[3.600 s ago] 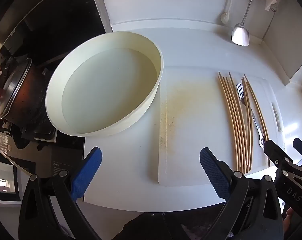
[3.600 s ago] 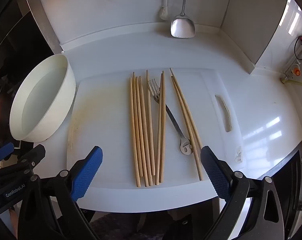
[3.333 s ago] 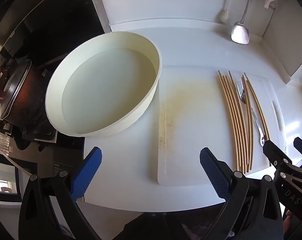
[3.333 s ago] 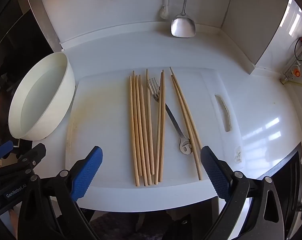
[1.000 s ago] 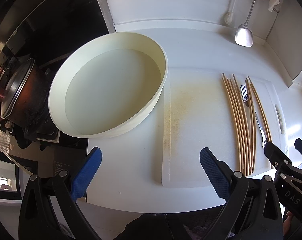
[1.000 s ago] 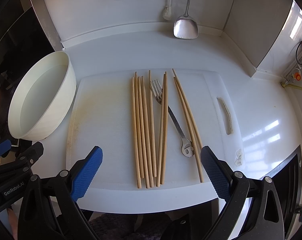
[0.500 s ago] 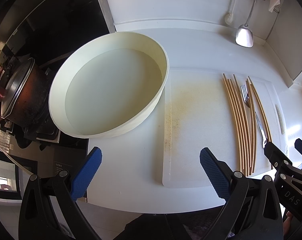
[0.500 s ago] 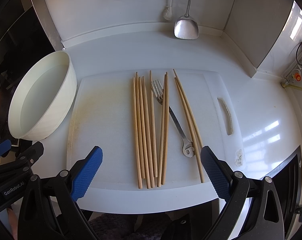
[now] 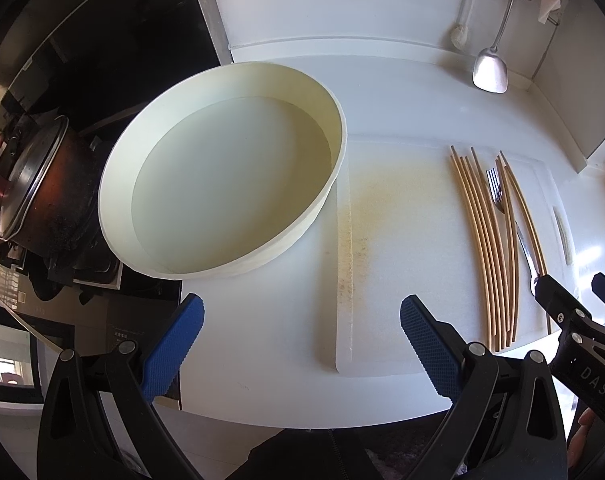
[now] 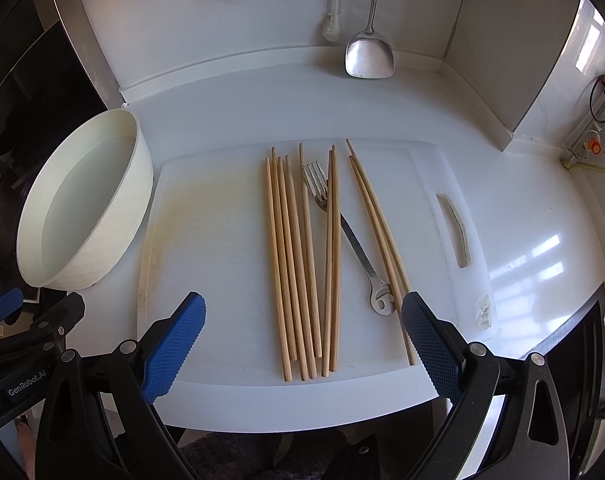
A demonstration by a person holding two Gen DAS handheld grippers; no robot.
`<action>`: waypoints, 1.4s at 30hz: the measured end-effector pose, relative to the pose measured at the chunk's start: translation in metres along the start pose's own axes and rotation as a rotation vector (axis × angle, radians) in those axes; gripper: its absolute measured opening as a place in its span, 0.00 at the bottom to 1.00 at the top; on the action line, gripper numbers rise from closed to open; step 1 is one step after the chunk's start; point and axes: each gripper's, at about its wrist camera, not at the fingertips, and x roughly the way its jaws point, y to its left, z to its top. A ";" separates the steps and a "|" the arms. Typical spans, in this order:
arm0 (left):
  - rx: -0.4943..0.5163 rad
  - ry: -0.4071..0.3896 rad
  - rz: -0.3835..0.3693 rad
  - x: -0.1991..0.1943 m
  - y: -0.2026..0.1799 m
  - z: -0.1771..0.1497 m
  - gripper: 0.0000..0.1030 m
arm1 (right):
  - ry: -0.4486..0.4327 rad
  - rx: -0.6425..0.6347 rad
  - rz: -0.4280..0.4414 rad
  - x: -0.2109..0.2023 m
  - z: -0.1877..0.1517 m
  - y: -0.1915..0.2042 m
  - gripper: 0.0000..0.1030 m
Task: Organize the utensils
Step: 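Move the right tool toward a single wooden chopstick on the board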
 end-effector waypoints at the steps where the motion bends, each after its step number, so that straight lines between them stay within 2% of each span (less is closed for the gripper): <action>1: 0.007 0.000 -0.005 0.001 0.000 0.000 0.94 | -0.004 0.007 0.006 0.000 0.001 0.000 0.91; 9: 0.060 -0.054 -0.080 0.008 -0.003 0.001 0.94 | -0.034 0.109 0.022 0.006 -0.012 -0.016 0.91; 15: 0.091 -0.109 -0.133 0.018 -0.019 0.004 0.94 | -0.088 0.181 -0.031 0.008 -0.030 -0.050 0.91; 18: 0.111 -0.131 -0.158 0.021 -0.032 0.006 0.94 | -0.128 0.203 -0.018 0.008 -0.041 -0.073 0.91; 22: 0.121 -0.153 -0.189 0.026 -0.050 0.006 0.94 | -0.133 0.202 -0.028 0.013 -0.045 -0.098 0.91; 28: 0.049 -0.172 -0.245 0.038 -0.075 0.001 0.94 | -0.180 0.133 -0.039 0.030 -0.033 -0.129 0.91; 32: 0.000 -0.180 -0.194 0.047 -0.094 -0.002 0.94 | -0.203 0.043 0.006 0.048 -0.023 -0.145 0.91; 37: -0.040 -0.196 -0.119 0.055 -0.110 -0.008 0.94 | -0.215 0.006 0.065 0.068 -0.013 -0.162 0.91; 42: -0.056 -0.220 -0.124 0.067 -0.120 -0.009 0.94 | -0.219 -0.022 0.071 0.089 -0.005 -0.164 0.91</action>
